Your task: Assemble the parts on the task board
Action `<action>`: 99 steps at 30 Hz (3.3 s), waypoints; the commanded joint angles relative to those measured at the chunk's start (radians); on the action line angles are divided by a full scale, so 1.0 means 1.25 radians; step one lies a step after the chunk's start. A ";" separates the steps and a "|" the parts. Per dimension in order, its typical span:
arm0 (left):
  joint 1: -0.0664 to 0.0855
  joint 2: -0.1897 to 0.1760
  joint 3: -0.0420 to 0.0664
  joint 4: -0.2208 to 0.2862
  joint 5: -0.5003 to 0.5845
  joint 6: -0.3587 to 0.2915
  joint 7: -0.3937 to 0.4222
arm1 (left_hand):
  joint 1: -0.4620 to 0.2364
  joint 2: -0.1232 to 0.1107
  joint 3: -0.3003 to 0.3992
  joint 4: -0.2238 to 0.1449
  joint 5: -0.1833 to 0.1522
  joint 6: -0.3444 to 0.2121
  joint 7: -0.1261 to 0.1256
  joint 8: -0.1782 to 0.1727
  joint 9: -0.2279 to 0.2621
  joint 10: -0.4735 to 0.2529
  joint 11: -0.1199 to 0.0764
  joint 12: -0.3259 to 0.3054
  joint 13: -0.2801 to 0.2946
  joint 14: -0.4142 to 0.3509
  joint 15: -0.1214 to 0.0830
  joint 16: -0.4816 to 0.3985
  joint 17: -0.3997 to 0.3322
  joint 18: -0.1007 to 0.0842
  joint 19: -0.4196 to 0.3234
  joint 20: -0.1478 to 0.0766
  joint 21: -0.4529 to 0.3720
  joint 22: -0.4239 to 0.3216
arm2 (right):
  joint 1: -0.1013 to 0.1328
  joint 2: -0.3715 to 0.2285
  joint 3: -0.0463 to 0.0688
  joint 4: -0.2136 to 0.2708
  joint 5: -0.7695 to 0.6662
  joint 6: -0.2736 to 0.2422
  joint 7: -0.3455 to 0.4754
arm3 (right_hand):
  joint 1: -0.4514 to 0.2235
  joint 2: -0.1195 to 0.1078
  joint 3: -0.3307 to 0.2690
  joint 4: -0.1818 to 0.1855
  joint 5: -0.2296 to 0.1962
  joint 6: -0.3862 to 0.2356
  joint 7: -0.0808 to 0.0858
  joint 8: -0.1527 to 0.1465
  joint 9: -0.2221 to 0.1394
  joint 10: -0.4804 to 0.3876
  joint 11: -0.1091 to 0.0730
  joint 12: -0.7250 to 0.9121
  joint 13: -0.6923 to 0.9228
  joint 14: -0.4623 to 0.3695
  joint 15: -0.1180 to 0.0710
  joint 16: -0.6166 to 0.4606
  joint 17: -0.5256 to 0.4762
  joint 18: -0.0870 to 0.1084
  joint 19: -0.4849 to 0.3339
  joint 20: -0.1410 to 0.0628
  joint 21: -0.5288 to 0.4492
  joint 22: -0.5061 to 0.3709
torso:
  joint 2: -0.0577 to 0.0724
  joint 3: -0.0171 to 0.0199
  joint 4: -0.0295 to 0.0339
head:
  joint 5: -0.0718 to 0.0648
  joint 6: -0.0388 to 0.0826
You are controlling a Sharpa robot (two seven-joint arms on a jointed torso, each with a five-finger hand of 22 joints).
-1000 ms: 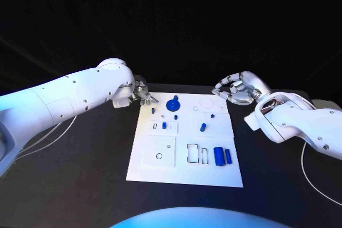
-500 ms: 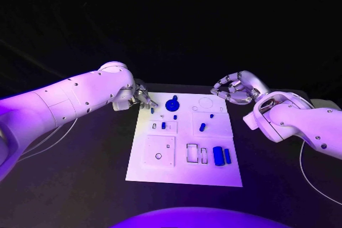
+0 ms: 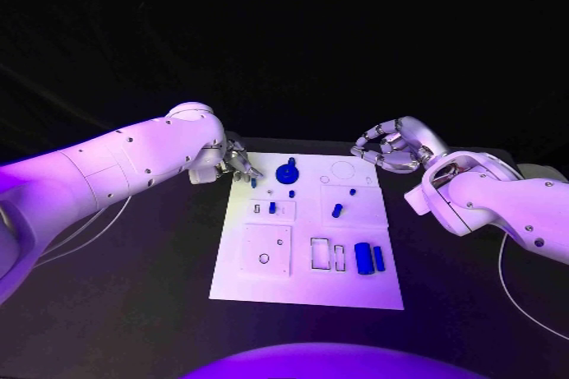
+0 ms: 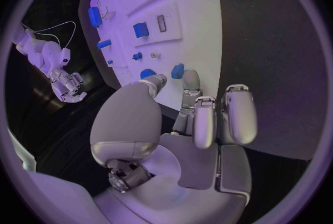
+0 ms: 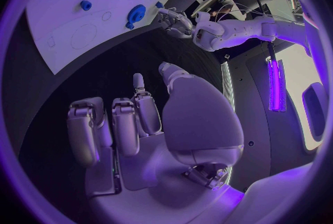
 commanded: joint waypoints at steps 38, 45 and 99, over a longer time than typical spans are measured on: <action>-0.002 0.014 -0.002 -0.014 0.016 0.034 0.015 | 0.149 0.041 0.070 -0.038 0.000 0.020 -0.017 0.011 -0.010 0.025 -0.017 0.022 0.009 0.073 -0.017 0.006 0.180 -0.014 0.004 -0.010 0.009 0.012 | 0.000 0.002 0.000 0.001 -0.009 0.004 0.001 | -0.002 0.004 0.001 -0.003 0.008 -0.006 -0.001 0.004 0.002 0.003 -0.006 0.001 0.085 0.076 -0.004 -0.004 0.177 -0.002 0.077 -0.005 -0.003 0.202 | -0.001 0.0006 0.0003 | -0.001 -0.010; -0.002 0.013 -0.002 -0.016 0.021 0.033 0.020 | 0.189 0.052 0.159 -0.080 0.002 0.007 -0.012 0.021 -0.009 0.029 -0.016 0.016 -0.002 0.075 -0.016 0.010 0.187 -0.015 0.004 -0.010 0.011 0.016 | 0.000 0.002 0.000 0.001 -0.009 0.002 0.003 | -0.002 0.004 0.001 -0.003 0.008 -0.006 -0.001 0.004 0.002 0.003 -0.006 0.001 0.085 0.076 -0.004 -0.004 0.177 -0.002 0.077 -0.005 -0.003 0.202 | 0.000 0.0005 0.0005 | -0.001 -0.010; -0.039 -0.174 -0.014 0.322 -0.027 -0.113 0.041 | 0.068 -0.043 0.392 -0.206 0.114 0.072 -0.027 0.049 0.006 0.143 -0.031 0.106 0.114 0.077 -0.029 0.014 0.194 -0.022 0.020 -0.016 0.033 0.055 | -0.004 -0.002 0.000 -0.002 0.002 -0.001 0.005 | -0.002 0.005 0.002 -0.003 0.012 -0.006 -0.002 0.006 0.002 0.003 -0.006 0.002 0.085 0.076 -0.004 -0.005 0.177 -0.002 0.077 -0.006 -0.003 0.202 | -0.005 0.0011 0.0033 | 0.015 -0.019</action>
